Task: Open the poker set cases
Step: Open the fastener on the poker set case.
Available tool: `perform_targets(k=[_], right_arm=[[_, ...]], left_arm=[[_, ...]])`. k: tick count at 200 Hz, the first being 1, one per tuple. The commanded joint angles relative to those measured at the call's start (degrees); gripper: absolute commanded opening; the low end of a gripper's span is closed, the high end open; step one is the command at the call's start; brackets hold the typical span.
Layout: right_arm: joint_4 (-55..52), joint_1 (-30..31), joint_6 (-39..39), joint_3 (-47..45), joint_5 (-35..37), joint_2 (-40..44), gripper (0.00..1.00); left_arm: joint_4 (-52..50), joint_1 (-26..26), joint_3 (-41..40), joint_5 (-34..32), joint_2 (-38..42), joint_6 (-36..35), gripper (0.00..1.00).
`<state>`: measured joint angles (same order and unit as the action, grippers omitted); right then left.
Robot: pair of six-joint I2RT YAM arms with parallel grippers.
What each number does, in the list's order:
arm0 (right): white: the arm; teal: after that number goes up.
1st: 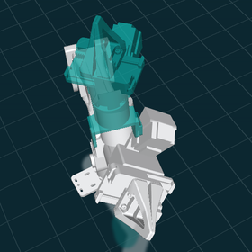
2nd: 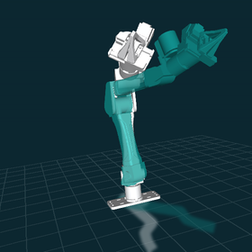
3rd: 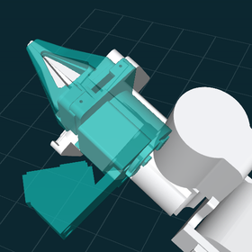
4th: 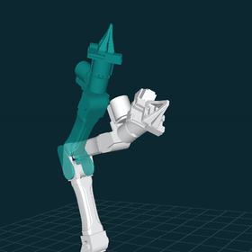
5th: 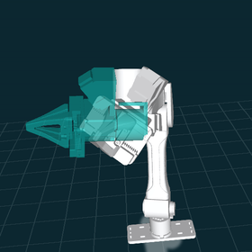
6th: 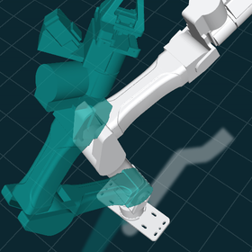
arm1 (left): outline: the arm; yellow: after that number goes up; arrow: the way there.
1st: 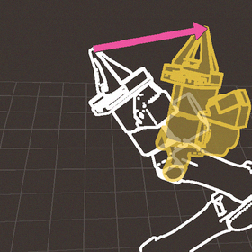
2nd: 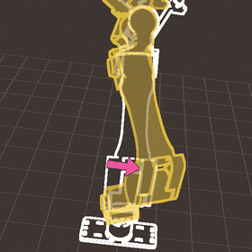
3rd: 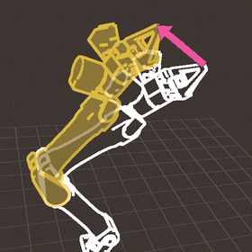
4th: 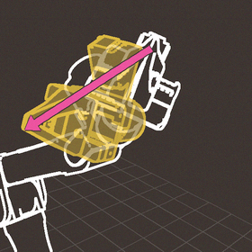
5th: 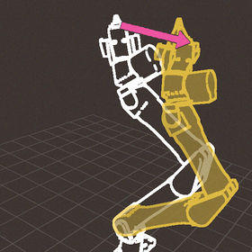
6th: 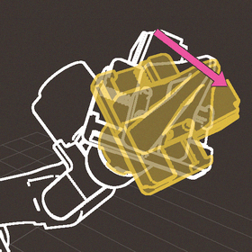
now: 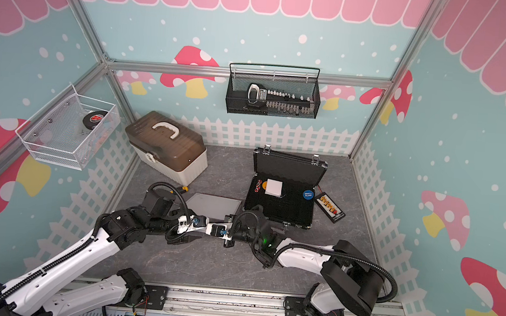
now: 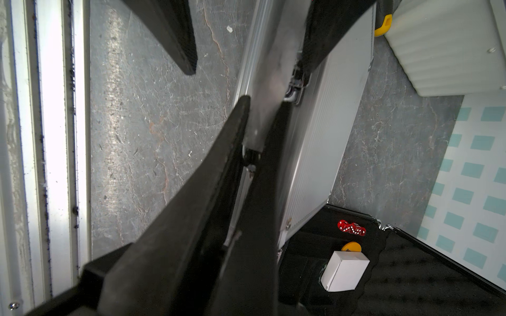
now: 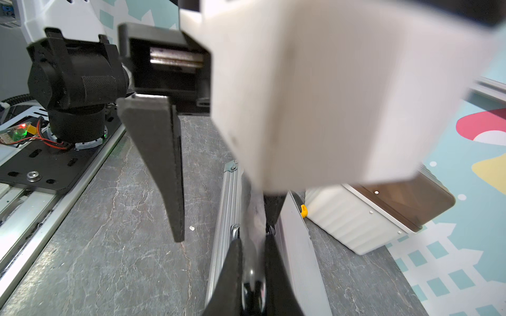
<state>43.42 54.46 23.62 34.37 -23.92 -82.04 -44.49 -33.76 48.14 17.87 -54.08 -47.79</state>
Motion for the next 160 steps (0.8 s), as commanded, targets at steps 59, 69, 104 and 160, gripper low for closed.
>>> perform_targets(k=[59, 69, 104, 160], right_arm=[[2.97, 1.24, 2.47, 2.28, -1.22, 2.41, 0.00], [3.32, 1.31, 2.40, 2.18, -1.05, 2.41, 0.00], [3.43, 1.35, 2.85, 2.28, -0.69, 2.67, 0.00], [3.43, 1.31, 2.95, 2.19, -0.95, 3.31, 0.00]], left_arm=[[0.10, 0.28, 2.66, 2.24, -0.28, -1.16, 0.62], [-0.51, 0.33, 2.66, 2.18, -1.03, -1.35, 0.62], [-2.00, -0.15, 2.50, 1.51, -2.90, -2.22, 0.62], [-2.27, -1.08, 1.87, -2.23, -4.94, -2.90, 0.62]])
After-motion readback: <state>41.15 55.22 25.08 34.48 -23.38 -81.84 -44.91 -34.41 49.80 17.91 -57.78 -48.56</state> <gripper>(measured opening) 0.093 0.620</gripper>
